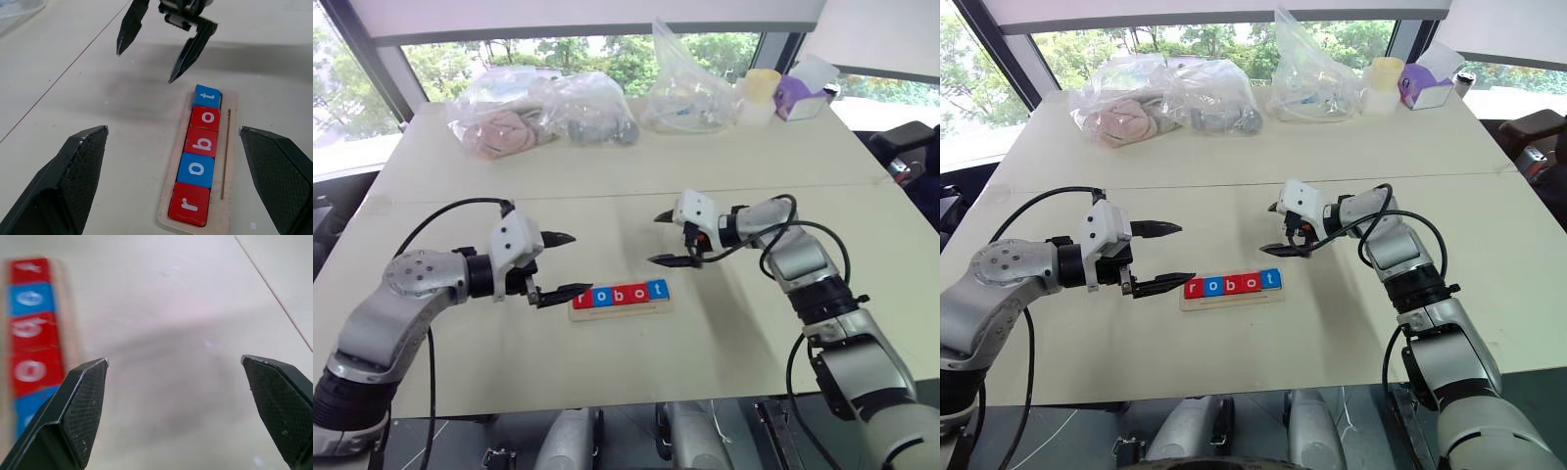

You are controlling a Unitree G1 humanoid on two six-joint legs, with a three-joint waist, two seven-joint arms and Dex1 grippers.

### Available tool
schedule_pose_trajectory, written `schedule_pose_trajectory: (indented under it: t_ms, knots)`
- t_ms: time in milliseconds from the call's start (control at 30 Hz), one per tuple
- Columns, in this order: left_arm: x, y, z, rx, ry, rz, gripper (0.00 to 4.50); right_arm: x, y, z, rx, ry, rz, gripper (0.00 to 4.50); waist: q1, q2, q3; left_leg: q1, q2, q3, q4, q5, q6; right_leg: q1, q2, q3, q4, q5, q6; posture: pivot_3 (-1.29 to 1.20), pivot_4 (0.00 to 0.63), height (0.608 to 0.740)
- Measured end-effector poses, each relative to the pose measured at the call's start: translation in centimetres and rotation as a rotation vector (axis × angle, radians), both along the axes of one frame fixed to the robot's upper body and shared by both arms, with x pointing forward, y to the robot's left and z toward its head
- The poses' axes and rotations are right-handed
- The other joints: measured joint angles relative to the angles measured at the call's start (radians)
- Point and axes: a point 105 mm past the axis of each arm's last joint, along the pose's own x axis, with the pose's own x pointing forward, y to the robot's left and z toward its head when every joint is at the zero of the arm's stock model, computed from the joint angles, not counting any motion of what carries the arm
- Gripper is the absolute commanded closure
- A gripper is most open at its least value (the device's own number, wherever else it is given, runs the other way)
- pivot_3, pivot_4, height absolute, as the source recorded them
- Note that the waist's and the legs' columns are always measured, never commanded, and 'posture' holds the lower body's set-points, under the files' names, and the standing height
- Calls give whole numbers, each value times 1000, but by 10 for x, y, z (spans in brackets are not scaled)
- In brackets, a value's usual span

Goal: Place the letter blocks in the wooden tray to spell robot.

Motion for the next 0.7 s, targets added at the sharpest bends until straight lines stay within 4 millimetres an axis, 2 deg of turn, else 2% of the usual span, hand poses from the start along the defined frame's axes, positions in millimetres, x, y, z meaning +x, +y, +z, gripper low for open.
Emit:
schedule_pose_trajectory:
  t_ms: [233,367,700]
  knots:
    - [0,0,0,0,-1,0,0,0,-1,-12,-39,-16,21,25,-2,0,0,0,0,0,0,0,0,0,0,0,1,0,0,0,150,725]
    - [0,0,0,0,-2,2,0,-9,4,-18,-46,7,64,25,-2,0,0,0,0,0,0,0,0,0,0,0,1,0,0,0,150,725]
    - [0,-1,0,-3,-1,2,0,-27,9,-17,-50,46,124,25,-1,0,0,0,0,0,0,0,0,0,0,0,1,0,0,0,150,725]
